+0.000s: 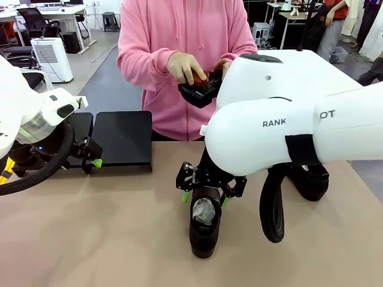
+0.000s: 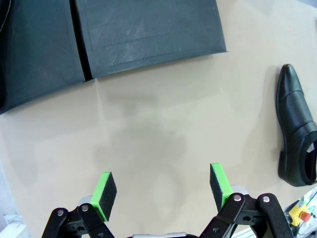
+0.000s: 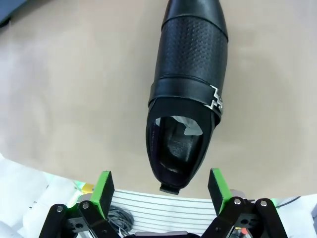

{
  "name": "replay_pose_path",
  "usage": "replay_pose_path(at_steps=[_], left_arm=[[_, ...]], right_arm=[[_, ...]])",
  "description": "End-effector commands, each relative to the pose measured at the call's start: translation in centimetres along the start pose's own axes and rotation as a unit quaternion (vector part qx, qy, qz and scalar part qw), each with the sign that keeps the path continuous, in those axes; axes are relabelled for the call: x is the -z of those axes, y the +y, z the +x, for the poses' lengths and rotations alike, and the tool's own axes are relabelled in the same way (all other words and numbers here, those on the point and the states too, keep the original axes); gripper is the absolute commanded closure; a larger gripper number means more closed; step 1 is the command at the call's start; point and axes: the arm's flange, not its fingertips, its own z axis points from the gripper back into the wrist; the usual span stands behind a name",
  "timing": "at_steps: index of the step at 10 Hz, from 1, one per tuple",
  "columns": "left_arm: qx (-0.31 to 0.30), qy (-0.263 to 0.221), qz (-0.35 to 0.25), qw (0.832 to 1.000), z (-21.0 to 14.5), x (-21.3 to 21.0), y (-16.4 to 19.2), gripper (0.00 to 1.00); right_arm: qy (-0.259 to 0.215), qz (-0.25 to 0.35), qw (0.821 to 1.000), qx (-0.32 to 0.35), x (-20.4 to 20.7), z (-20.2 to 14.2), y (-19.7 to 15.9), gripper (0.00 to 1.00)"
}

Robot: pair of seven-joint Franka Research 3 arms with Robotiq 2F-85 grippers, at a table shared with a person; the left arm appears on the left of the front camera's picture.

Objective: Organize the shoes by placing them on the stand.
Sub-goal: Pick up one Shoe and place it in the middle of the table, then place the Shoe from the middle of the table onto the Shoes Stand.

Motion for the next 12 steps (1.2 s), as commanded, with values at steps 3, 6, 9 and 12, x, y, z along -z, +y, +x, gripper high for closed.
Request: replay_pose_path(at_steps=[3, 6, 9, 12], left_arm=[[-0.006, -0.001, -0.008, 1.0, 0.0, 0.0, 0.1, 0.03], [-0.006, -0.001, -0.008, 1.0, 0.0, 0.0, 0.1, 0.03], [0.0, 0.0, 0.0, 1.0, 0.0, 0.0, 0.0, 0.03], [0.129, 0.013, -0.029, 0.991, -2.3, 2.8, -9.4, 0.03]], right_arm=[[-0.005, -0.007, 1.0, 0.002, 1.1, 0.4, 0.7, 0.0], [-0.005, -0.007, 1.0, 0.002, 1.1, 0.4, 0.7, 0.0], [0.007, -0.002, 1.0, -0.002, 1.3, 0.2, 0.2, 0.0], [-0.044, -0.04, 0.993, 0.104, -3.7, 1.9, -7.5, 0.0]])
